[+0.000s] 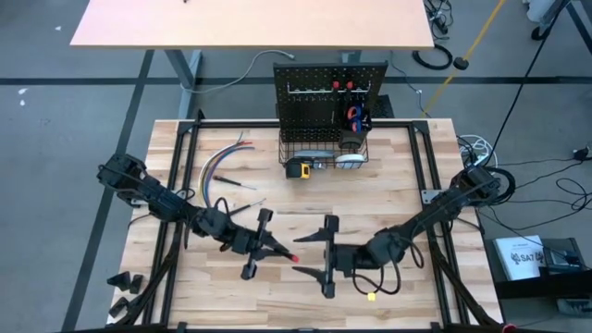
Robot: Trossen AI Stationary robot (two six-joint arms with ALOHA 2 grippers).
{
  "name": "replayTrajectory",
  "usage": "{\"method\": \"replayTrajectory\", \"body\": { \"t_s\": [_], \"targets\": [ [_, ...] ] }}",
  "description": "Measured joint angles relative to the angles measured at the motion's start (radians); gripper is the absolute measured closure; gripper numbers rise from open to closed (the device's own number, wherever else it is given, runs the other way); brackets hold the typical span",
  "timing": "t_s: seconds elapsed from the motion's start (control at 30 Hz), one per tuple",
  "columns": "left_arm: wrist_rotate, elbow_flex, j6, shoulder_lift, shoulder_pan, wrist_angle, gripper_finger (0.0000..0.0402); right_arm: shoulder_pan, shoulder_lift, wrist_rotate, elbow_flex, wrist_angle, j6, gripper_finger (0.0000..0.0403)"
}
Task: Hang tools onto peg board
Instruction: Hang the black screwdriver on the pegboard
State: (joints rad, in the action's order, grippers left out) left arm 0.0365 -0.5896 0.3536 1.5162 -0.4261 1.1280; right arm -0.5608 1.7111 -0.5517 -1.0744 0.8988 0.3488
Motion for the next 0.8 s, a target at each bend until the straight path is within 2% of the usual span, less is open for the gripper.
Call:
{"method": "replayTrajectory", "body": {
  "t_s": [0.5,0.7,0.8],
  "targets": [
    [0.053,0.0,-0.008,0.0,0.001,0.009,0.038,0.019,0.0,0.008,0.0,0.018,0.007,0.0271],
    [0.08,0.0,-0.042,0.0,0.0,0.008,0.038,0.024,0.0,0.043,0.0,0.018,0.003,0.0354],
    [0.081,-0.001,-0.042,0.0,0.0,0.006,0.0373,0.024,0.0,0.044,0.0,0.018,0.003,0.0364]
  ]
}}
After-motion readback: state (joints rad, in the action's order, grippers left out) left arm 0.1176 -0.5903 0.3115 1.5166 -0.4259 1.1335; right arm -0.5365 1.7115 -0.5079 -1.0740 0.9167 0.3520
